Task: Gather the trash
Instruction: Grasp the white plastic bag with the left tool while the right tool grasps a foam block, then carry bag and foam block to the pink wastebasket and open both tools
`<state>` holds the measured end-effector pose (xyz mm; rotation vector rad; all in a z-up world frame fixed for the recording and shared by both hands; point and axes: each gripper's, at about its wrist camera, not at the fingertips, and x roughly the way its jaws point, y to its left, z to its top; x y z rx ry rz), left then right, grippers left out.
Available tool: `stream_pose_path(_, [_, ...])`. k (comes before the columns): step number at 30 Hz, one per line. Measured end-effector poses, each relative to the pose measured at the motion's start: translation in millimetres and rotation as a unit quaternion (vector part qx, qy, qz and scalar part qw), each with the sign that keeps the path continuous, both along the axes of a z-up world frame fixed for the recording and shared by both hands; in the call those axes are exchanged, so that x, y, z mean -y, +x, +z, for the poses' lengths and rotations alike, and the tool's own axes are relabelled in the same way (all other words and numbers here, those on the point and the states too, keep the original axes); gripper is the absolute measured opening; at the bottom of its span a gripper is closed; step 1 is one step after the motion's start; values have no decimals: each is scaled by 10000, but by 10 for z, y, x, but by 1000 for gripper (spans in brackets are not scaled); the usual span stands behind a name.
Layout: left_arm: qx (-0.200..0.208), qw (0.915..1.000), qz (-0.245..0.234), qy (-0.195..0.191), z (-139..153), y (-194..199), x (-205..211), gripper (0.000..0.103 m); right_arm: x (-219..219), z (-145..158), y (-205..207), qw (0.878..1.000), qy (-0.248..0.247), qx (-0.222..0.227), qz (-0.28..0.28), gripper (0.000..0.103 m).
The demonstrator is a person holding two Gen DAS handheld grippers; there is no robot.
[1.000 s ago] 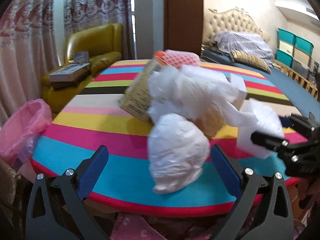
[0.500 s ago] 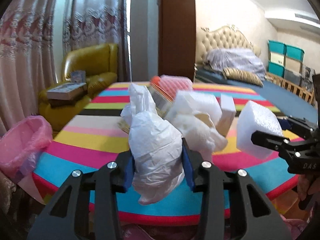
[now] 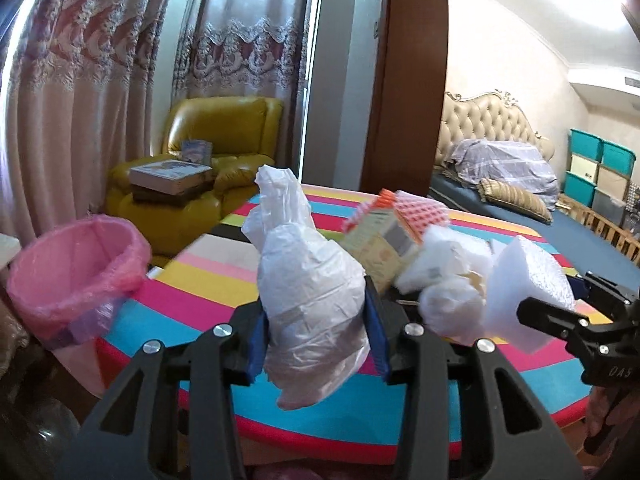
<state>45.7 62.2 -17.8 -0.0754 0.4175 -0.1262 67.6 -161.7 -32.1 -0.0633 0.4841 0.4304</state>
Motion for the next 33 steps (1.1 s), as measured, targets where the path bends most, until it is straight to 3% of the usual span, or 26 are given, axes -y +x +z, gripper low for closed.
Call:
stream_pose_path(7, [166,9988,434,171,60,-84,-418,41,-344,83,148,9989,113,23,455,71])
stream_pose_path(14, [432,9920,994,645,143,-213,-850,43,-942,145,376,9931,69,88,1163,71])
stream_pose_path(25, [-318,9832,1782,239,46,6,-2148,44,-2120,55,902,9771,65,-140,2121,71])
stream_pose_path(33, [-390,9766,2033,580,36,115,-2614,44,-2724,9,1218,9694,123,-356,2425,71])
